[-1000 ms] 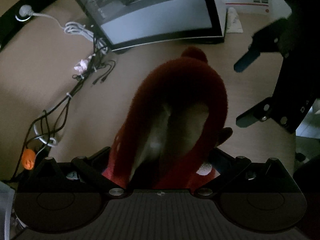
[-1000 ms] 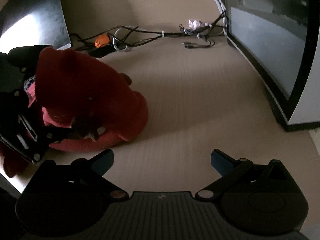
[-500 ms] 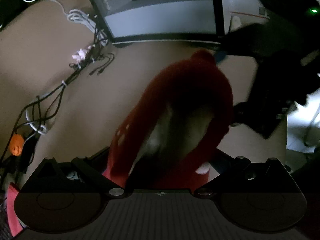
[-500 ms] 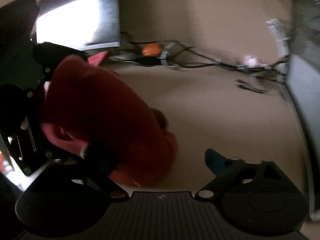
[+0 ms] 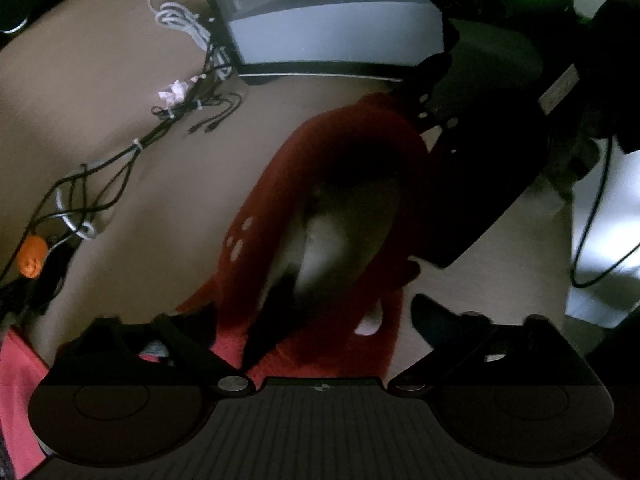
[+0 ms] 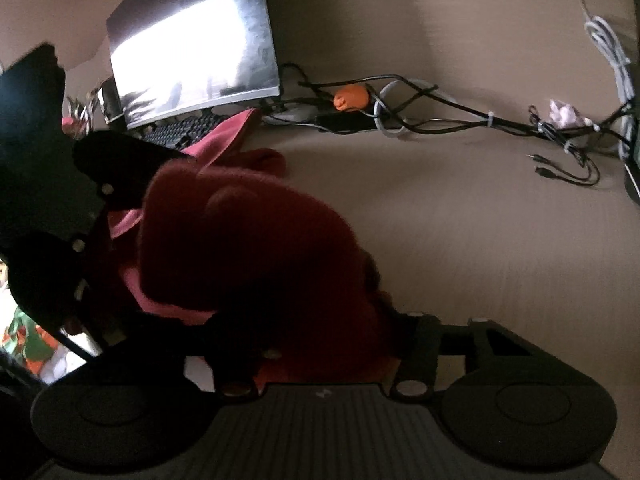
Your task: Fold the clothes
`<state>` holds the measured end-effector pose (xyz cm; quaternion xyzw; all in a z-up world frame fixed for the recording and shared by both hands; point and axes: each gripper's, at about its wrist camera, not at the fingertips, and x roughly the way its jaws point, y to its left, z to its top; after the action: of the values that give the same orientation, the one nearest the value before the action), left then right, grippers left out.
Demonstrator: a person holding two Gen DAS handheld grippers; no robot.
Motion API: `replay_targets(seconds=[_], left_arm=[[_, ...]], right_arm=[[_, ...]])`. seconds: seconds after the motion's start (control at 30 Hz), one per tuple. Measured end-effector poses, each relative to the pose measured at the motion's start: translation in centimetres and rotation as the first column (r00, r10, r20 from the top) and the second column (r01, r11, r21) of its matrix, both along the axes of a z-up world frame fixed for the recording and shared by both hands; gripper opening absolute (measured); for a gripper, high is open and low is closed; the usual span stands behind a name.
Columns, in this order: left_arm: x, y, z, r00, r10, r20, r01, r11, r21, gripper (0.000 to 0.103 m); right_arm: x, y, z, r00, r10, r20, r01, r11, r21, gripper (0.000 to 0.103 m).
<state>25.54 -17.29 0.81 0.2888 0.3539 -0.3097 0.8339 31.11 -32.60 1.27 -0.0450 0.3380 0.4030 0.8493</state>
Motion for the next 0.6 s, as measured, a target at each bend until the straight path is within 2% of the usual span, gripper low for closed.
replay_targets(seconds=[0.07,0.17,0.23,0.3,0.37,0.43,0.5,0.6], left_arm=[[-0.2,0.1,0.1,1.0,0.007,0.014,-0.007,1.0,-0.002,0.077],[-0.4,0.2,0.2,0.999,0.017,0.034,-0.017,1.0,-0.005,0.074],[-0.5,0.3,0.3,0.999,0.024,0.047,-0.023,1.0,-0.008,0.064],[-0.7,0.4,0.4,0.998,0.031,0.061,-0.03,0.999,-0.01,0.057],[-1.3,1.6,2.1,0.994,0.067,0.089,-0.061,0.996,-0.062,0.053],[-2.1,3.3,4.2,0.985,0.115,0.125,-0.1,0.987,-0.126,0.052],[-3.1,5.8,6.6,0.969,0.181,0.171,-0.149,0.971,-0.187,0.052],[-5.1,10.9,9.7,0.925,0.318,0.208,-0.254,0.925,-0.283,0.053]], right_arm=[[0.0,0.1,0.2,1.0,0.003,-0.008,-0.003,1.0,0.006,0.044],[-0.4,0.6,1.6,1.0,0.008,0.024,-0.007,1.0,-0.023,0.042],[-0.6,1.1,3.0,0.998,0.015,0.055,-0.013,0.999,-0.039,0.042],[-0.8,2.4,5.5,0.992,0.044,0.118,-0.039,0.998,-0.047,0.042],[-1.0,4.2,8.3,0.977,0.086,0.193,-0.078,0.996,-0.049,0.042],[-1.3,7.1,11.2,0.95,0.149,0.276,-0.139,0.989,-0.055,0.042],[-1.8,10.7,13.6,0.909,0.228,0.35,-0.216,0.974,-0.072,0.042],[-2.7,17.9,15.5,0.837,0.358,0.413,-0.345,0.932,-0.109,0.042]])
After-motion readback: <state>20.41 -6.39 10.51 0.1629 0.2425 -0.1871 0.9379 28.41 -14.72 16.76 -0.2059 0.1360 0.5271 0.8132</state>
